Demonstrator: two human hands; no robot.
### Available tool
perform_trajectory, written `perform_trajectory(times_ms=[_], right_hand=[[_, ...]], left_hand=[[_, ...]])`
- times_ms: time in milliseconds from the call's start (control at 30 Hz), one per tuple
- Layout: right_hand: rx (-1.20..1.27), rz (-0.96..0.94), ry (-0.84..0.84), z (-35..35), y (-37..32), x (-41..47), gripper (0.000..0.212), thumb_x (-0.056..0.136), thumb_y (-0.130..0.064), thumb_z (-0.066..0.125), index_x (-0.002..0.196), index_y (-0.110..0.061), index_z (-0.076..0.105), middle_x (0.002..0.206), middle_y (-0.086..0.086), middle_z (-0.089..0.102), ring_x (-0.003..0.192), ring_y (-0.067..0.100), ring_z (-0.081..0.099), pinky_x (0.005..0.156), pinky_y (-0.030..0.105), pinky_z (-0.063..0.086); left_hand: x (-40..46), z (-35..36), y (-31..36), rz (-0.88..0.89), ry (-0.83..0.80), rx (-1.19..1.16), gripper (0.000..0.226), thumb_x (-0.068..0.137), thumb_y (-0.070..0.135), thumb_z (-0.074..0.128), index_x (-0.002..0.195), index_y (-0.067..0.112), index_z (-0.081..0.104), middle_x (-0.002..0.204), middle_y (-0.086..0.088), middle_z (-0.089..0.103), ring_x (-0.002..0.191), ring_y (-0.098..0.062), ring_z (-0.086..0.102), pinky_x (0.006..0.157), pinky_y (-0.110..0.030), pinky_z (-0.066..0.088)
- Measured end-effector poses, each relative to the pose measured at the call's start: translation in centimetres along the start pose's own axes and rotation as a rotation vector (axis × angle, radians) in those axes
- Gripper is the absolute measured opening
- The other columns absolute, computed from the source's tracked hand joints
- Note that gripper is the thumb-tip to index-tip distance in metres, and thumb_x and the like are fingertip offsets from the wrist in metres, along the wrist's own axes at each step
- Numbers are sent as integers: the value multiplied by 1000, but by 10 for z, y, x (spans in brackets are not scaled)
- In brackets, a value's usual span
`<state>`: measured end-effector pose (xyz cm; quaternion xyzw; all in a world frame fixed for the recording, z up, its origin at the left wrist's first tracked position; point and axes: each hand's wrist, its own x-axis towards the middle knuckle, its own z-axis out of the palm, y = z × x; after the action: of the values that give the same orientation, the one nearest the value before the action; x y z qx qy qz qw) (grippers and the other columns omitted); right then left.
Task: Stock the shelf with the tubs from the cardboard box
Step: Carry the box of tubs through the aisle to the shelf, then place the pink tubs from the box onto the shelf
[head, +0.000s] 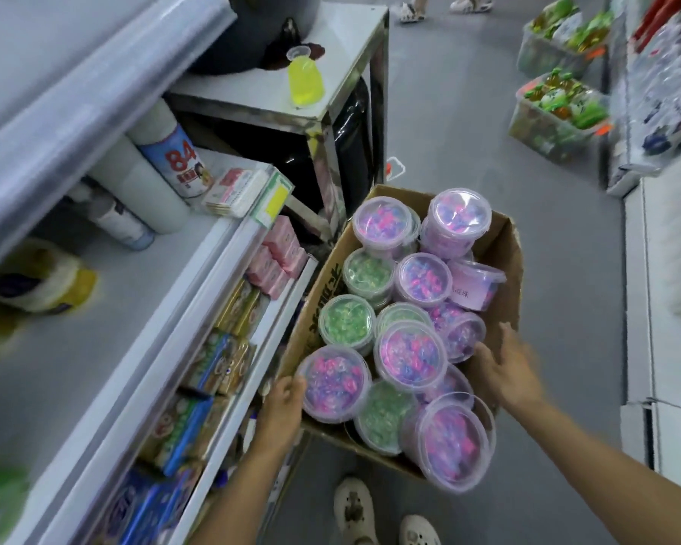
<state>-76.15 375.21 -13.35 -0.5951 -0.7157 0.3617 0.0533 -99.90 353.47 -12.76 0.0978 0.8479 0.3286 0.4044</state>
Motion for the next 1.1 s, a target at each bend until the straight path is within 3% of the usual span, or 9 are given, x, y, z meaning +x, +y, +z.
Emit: perform_trajectory(times_ms=[200, 267, 367, 467, 600, 700, 833, 1000, 1100], right_hand=[[33, 33, -256, 32, -25, 5, 61, 87, -67, 37, 96, -8, 53, 92, 12, 59, 93, 32, 60, 79, 32, 39], [56, 88, -288, 39, -29, 3, 54, 91, -56, 45, 67, -9, 49, 67, 8, 54, 70, 26, 55, 70, 31, 38], [101, 115, -252, 42, -36, 3, 47, 95, -36, 54, 56, -9, 47, 61, 10, 52, 64, 23, 51, 65, 32, 39], [152, 68, -250, 38, -47, 2, 43, 97, -32, 50, 63, -6, 50, 68, 19, 56, 67, 29, 57, 66, 40, 46], [174, 42, -236, 24, -68, -8, 38, 98, -16, 40, 67, 1, 57, 61, 18, 60, 52, 31, 58, 47, 29, 43], [211, 14, -196, 10, -85, -18, 35, 96, -6, 37, 66, 3, 54, 62, 20, 56, 48, 28, 51, 42, 30, 48], [74, -43, -241, 11, -82, -26, 30, 98, -21, 45, 93, 4, 61, 84, 25, 61, 71, 34, 61, 62, 39, 55], [-131, -139, -293, 8, -86, -28, 52, 94, -45, 51, 122, -1, 56, 114, 18, 62, 106, 35, 59, 89, 38, 46], [-208, -147, -350, 16, -92, -22, 77, 85, -60, 54, 138, -5, 44, 140, 14, 48, 130, 31, 43, 102, 38, 36]], left_hand=[[-9, 12, -17, -79, 29, -46, 35, 95, 42, 49, 88, 11, 65, 88, -11, 67, 84, -28, 65, 85, -45, 54], [-8, 14, -17, -99, -9, -168, 35, 93, 41, 53, 92, 8, 65, 95, -14, 69, 88, -28, 67, 82, -46, 57], [-14, 12, -9, -172, -68, -395, 30, 93, 35, 57, 108, 10, 63, 105, -9, 68, 97, -25, 66, 87, -43, 56], [-29, 2, -3, -216, -70, -542, 30, 89, 35, 62, 115, 18, 59, 109, -6, 65, 98, -27, 64, 91, -48, 53], [-64, -20, -5, -182, 32, -674, 29, 88, 31, 64, 113, 17, 59, 99, -6, 65, 92, -28, 65, 91, -52, 52], [-92, -35, -7, -145, 98, -764, 25, 88, 32, 64, 110, 20, 59, 99, -6, 66, 94, -29, 66, 70, -40, 54], [-113, -41, -14, -159, 113, -799, 22, 89, 34, 62, 107, 22, 59, 105, -10, 66, 98, -30, 66, 54, -33, 45], [-106, -26, -20, -154, 111, -839, 27, 87, 33, 65, 110, 20, 60, 107, -8, 62, 102, -33, 63, 88, -47, 54], [-99, -15, -22, -176, 96, -836, 35, 86, 37, 66, 116, 18, 59, 112, -7, 61, 103, -32, 62, 88, -46, 54]])
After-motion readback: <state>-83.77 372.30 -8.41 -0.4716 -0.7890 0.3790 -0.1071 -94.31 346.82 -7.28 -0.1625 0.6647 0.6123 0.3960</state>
